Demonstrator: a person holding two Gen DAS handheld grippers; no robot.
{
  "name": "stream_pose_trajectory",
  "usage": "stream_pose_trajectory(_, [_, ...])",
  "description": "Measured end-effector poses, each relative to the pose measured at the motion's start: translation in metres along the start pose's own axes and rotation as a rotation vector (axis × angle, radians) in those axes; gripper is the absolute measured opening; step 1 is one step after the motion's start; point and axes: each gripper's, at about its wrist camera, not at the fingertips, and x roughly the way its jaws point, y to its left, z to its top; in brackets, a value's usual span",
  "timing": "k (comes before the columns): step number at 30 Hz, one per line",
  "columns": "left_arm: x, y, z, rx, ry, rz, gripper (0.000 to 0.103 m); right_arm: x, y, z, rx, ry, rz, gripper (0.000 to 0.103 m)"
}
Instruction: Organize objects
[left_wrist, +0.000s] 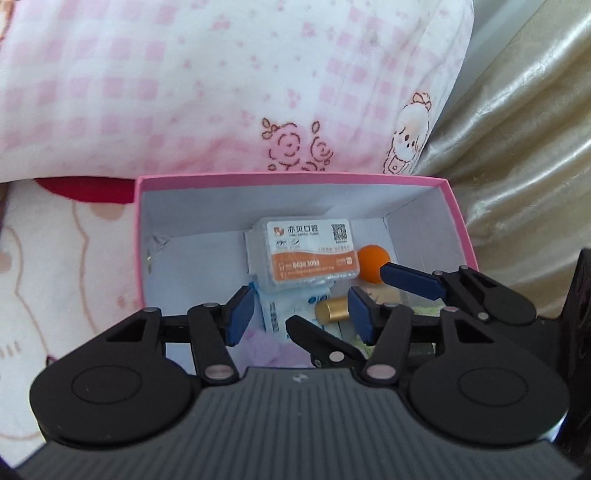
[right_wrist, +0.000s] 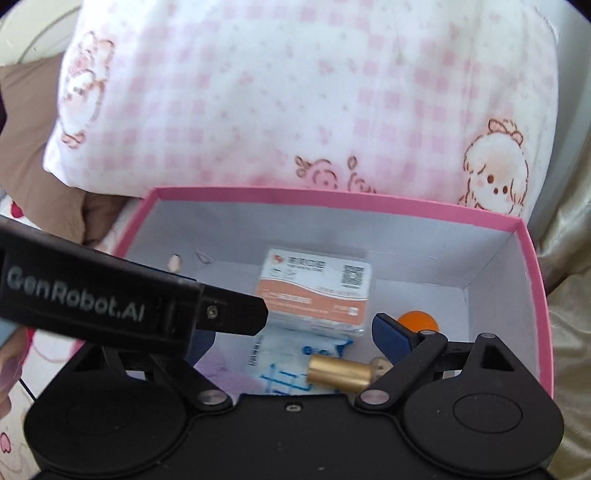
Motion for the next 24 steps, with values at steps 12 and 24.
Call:
stream_pose_trajectory(12, [-0.111, 0.002, -0.047, 0.010, -0.112, 0.098, 0.060, -0.078, 0.024, -0.021, 0.090, -0.093, 0.079, 0.094])
stream_pose_trajectory(24, [-0.191, -0.002, -0.126, 0.003, -0.167, 0.212, 0.068, -0.160, 0.059, -0.047, 0.043, -0.138, 0.075, 0.094])
